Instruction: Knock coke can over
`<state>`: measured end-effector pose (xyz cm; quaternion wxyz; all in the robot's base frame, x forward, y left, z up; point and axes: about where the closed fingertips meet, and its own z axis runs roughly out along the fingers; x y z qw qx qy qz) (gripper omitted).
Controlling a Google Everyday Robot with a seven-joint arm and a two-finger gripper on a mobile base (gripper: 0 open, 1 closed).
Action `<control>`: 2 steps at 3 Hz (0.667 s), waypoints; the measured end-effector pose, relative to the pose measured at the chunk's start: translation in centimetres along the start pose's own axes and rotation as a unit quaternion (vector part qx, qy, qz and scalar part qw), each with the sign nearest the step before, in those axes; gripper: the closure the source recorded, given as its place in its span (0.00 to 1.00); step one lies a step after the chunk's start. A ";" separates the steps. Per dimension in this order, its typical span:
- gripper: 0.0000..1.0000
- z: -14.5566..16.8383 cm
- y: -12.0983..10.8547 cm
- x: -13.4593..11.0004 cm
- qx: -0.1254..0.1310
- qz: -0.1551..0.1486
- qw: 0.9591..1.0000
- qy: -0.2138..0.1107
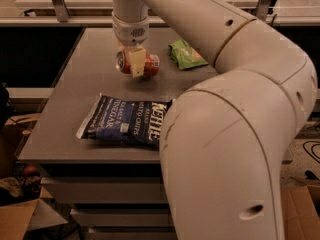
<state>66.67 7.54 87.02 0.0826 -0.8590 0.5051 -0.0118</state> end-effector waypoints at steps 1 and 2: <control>0.38 0.4 -0.1 -0.3 -0.004 -0.002 1.000 -0.015; 0.14 0.7 -0.1 -0.4 -0.007 -0.002 1.000 -0.025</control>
Offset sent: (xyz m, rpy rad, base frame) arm -0.0097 -0.0027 -0.0045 0.0274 0.0820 0.0186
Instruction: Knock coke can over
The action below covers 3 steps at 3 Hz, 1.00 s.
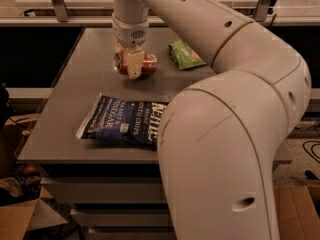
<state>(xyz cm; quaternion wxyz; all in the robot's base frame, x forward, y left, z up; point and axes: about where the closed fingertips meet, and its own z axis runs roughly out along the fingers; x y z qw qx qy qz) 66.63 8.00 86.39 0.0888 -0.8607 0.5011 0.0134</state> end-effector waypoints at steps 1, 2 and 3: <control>0.00 0.3 0.0 -0.1 -0.004 0.000 1.000 -0.007; 0.00 0.6 0.1 0.0 -0.007 0.003 1.000 -0.014; 0.00 0.7 0.2 0.2 -0.008 0.005 1.000 -0.019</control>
Offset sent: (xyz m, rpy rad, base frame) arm -0.0103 -0.0100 -0.0035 0.0038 0.0690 -0.0018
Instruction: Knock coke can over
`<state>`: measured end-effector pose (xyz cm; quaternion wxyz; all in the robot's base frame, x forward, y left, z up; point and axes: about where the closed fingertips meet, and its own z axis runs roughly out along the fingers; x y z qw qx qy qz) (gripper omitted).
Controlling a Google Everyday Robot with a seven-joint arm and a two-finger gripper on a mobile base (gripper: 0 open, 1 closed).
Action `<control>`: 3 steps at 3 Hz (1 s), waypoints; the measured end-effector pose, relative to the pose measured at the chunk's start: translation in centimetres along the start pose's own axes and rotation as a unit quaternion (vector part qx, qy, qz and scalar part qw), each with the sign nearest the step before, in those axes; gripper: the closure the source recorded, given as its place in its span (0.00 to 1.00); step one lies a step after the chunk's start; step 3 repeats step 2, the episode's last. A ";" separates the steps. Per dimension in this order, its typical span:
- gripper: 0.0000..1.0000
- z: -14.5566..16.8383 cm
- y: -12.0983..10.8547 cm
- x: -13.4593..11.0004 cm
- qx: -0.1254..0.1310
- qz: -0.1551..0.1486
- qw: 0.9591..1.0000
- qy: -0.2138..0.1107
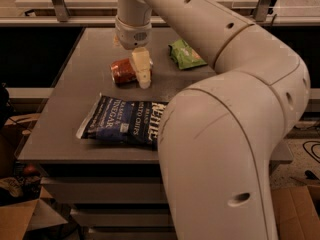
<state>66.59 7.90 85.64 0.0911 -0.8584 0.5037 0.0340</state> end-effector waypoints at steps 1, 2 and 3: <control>0.00 0.0 0.0 0.2 -0.001 0.004 1.000 -0.005; 0.00 -0.2 0.0 0.4 0.001 0.004 1.000 -0.014; 0.00 -0.2 0.0 0.4 0.001 0.004 1.000 -0.014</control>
Offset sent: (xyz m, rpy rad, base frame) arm -0.0064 -0.0148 0.0100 0.0231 0.0481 -0.0013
